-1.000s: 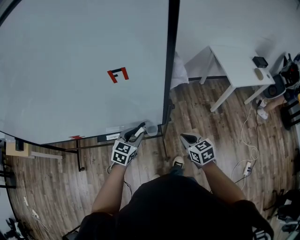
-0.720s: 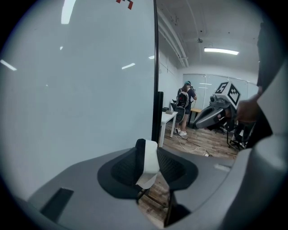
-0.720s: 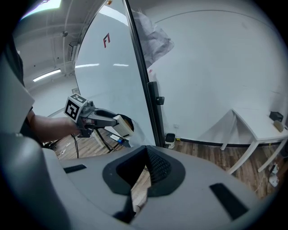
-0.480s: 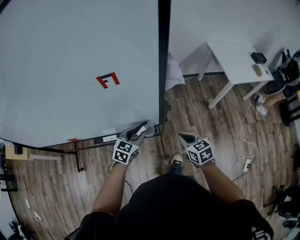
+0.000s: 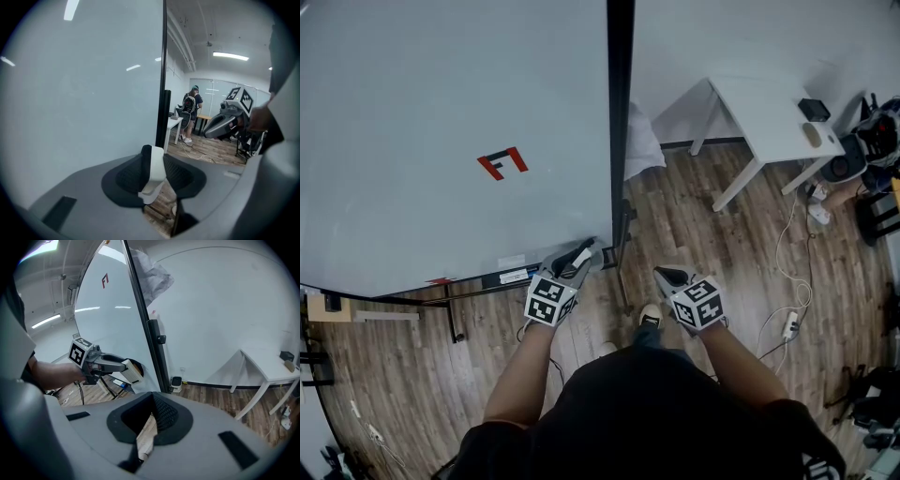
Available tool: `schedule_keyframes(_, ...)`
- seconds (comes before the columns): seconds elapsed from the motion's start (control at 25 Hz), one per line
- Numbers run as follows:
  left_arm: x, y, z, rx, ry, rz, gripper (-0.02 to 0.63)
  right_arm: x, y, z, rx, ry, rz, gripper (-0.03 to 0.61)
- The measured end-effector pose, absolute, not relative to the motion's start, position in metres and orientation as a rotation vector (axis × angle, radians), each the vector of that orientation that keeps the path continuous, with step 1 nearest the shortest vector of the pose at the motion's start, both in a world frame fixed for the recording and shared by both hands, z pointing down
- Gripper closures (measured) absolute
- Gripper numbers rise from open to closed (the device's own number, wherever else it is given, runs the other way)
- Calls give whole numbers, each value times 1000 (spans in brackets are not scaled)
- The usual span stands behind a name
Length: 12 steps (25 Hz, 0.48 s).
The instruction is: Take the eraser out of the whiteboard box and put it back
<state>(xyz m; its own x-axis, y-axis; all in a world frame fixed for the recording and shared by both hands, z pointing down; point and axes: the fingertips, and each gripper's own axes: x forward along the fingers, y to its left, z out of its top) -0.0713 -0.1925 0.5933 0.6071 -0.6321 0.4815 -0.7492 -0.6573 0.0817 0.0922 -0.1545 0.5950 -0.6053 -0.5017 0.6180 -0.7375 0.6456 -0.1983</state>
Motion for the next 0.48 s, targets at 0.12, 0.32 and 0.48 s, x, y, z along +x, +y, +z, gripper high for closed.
schedule_keyframes(0.12,-68,-193,595,2561,-1114,611,468,95,-154,597,971,-2340,610,583)
schedule_keyframes(0.32,-62,-192,607,2547,-1093,622,468,100,-154,600,977,-2334,620,583)
schedule_keyframes(0.48,-57,-193,616,2537,-1077,628,468,104,-152,605,980,-2322,631,583)
